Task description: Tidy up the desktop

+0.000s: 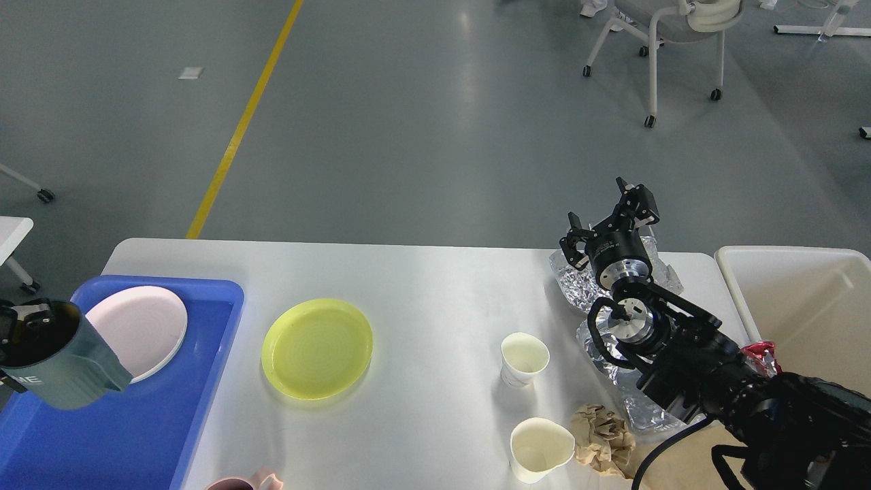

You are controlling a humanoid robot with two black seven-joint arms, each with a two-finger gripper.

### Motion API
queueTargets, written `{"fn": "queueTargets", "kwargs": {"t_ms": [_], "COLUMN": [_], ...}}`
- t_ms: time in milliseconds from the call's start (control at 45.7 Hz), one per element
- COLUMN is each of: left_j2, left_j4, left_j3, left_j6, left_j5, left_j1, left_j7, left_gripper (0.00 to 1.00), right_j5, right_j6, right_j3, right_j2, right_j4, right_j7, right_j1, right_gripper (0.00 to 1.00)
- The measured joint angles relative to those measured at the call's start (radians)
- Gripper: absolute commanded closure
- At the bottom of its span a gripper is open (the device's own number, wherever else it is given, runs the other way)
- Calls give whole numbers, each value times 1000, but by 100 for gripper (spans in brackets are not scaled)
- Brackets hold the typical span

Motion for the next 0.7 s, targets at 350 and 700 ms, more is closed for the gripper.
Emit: {"fn": "queueTargets", "kwargs": {"t_ms": [350, 700], "left_j2": [67, 333], "left_j4": [25, 183], "left_j3": [100, -174], "left_j6": [67, 401], "left_j5": [21, 113], "left_j1": [-2, 385], "left_j7": [-10, 8], "left_gripper": [99, 98], "right_j5": [0, 0], "right_j6": [0, 0], "right_j3": [0, 0], "right_j2": [0, 0], "right_j4": [0, 0], "right_j7": [0, 0], "right_j1": [0, 0], "right_gripper": [0, 0]}}
